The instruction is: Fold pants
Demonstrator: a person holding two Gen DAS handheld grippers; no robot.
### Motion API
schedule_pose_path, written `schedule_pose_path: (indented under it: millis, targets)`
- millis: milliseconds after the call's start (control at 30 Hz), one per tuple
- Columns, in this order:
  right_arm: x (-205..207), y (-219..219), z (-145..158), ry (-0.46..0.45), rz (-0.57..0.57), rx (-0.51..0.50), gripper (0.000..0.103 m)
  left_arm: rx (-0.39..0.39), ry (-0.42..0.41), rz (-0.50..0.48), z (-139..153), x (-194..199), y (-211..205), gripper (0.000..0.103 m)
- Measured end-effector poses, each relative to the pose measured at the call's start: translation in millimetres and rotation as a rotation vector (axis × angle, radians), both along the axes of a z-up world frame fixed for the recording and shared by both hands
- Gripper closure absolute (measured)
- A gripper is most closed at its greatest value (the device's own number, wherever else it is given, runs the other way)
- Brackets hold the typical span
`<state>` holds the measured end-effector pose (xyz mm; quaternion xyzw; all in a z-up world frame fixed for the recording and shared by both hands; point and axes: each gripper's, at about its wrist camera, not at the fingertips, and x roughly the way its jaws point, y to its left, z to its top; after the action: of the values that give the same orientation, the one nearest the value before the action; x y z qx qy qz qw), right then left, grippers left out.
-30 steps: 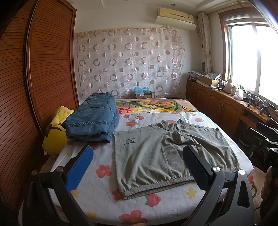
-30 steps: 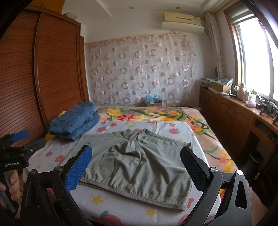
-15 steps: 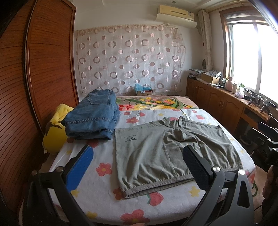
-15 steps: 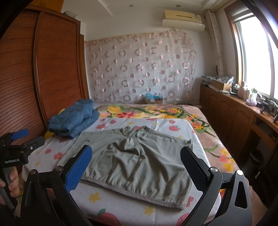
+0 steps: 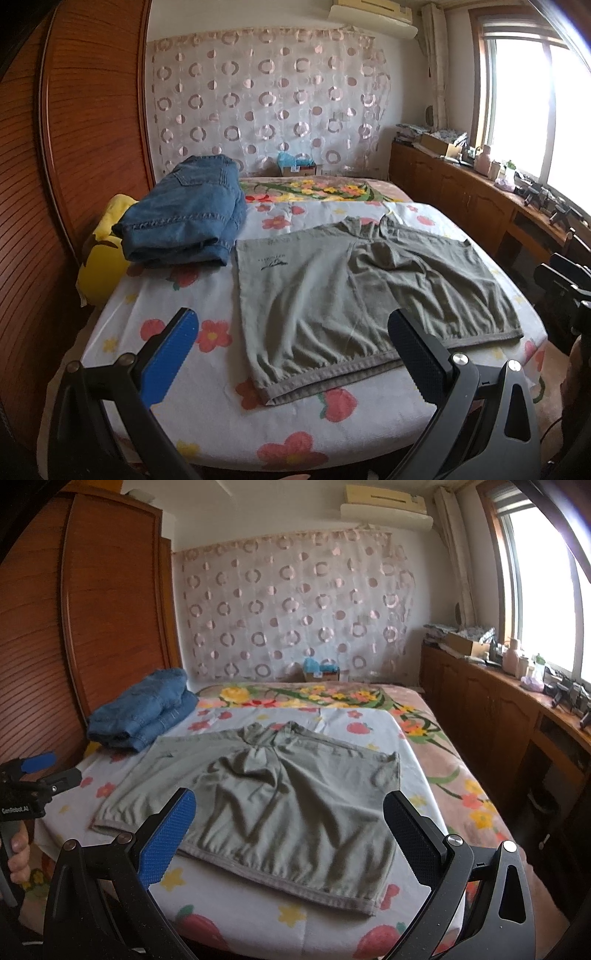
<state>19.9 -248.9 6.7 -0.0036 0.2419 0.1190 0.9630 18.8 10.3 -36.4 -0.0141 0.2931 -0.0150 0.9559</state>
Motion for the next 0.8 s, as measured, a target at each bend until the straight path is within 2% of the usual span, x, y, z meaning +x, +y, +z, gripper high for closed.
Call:
schedule_pose_path:
  millis: [600, 733, 800]
  targets:
    - [12, -19, -40, 0.106, -0.004, -0.016, 0.0, -0.014, 0.09, 0.002, -44, 8, 33, 0.0]
    - [13, -20, -45, 0.124, 0.002, -0.013, 0.0, -0.017, 0.112, 0.006, -55, 8, 41, 0.003]
    - [13, -19, -45, 0.129, 0.002, -0.014, 0.0, -0.027, 0.126, 0.003, -61, 8, 45, 0.008]
